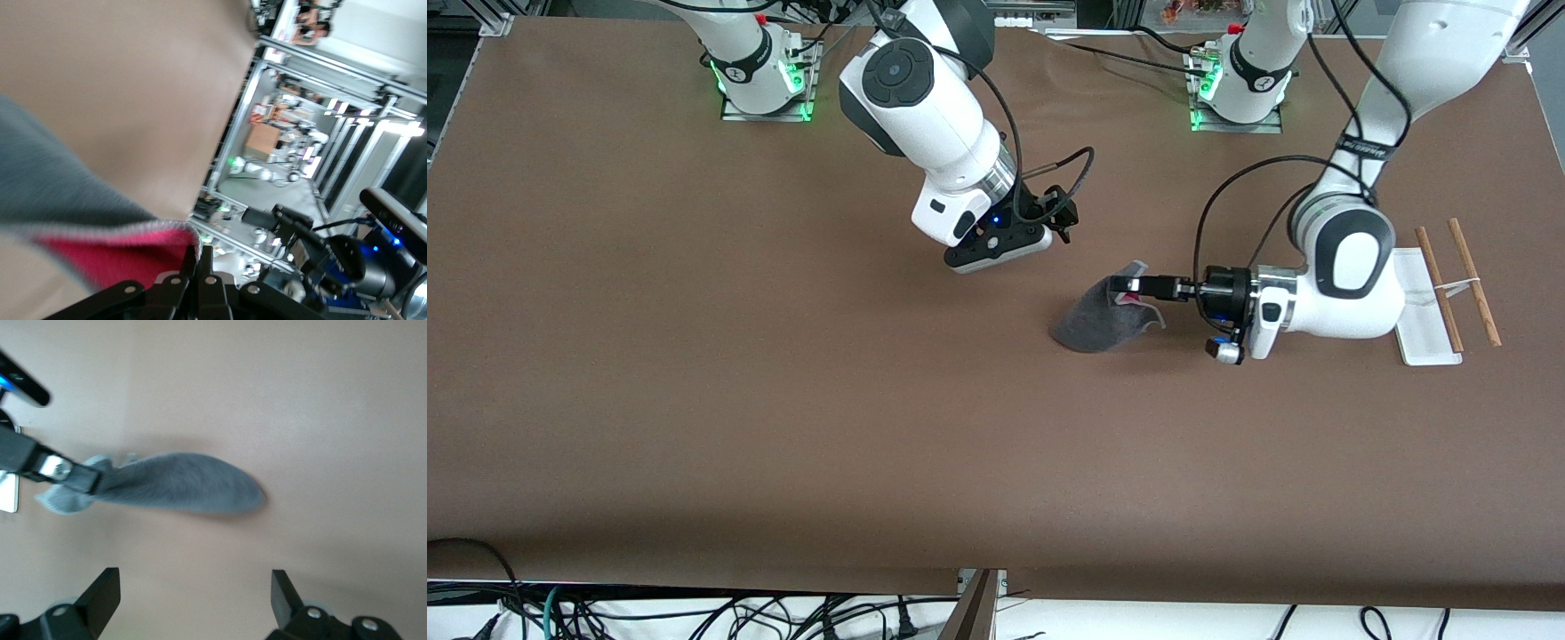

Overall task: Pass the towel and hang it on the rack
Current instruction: 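Grasp the towel with the left gripper while the right gripper releases it, then carry the towel with the left gripper over the wooden dowel rack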

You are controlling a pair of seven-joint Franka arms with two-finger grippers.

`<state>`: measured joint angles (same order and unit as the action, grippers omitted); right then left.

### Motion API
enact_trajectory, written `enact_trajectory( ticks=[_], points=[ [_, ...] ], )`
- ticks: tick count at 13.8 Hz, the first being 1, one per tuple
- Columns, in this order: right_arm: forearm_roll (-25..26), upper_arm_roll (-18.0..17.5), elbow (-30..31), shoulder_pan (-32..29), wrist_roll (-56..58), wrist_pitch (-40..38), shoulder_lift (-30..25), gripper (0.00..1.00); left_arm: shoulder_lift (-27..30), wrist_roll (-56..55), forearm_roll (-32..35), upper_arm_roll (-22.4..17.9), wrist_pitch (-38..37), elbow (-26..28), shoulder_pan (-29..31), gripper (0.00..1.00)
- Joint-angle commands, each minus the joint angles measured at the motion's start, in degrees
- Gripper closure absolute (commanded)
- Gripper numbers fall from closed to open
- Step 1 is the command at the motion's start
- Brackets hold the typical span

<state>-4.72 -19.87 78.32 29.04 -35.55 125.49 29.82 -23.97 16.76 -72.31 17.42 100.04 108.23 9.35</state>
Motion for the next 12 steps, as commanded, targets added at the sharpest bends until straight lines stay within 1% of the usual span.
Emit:
enact_trajectory(
  ticks=[1, 2, 4, 5, 8, 12],
  points=[
    [-0.47, 0.10, -1.85, -1.00, 0.13, -1.03, 0.51, 0.00, 5.94, -6.01, 7.08, 0.07, -3.42, 1.45, 3.47, 1.00],
    [-0.30, 0.19, -1.94, -1.27, 0.13, -1.90, 0.50, 0.00, 6.74, -6.47, 9.01, -0.28, -6.14, 1.45, 5.05, 1.00],
    [1.98, 0.45, -1.94, -1.62, 0.30, -4.45, 0.42, 0.00, 7.88, -6.56, 14.80, -0.19, -11.50, 0.32, 10.05, 1.00],
    [2.77, 0.71, -1.94, -2.66, 1.52, -4.89, 0.33, 0.00, 7.71, -6.39, 19.10, -0.19, -15.18, -1.26, 12.51, 1.00],
    [2.61, 0.71, -1.94, -7.58, 8.80, -7.61, 0.24, 0.00, 6.92, -4.28, 30.36, -0.19, -22.76, -5.39, 19.28, 1.00],
    [2.69, 1.68, -1.94, -15.22, 16.89, -18.41, -1.95, 0.00, 5.78, 5.19, 44.06, -0.19, -27.52, -9.61, 25.53, 1.00]
  ],
)
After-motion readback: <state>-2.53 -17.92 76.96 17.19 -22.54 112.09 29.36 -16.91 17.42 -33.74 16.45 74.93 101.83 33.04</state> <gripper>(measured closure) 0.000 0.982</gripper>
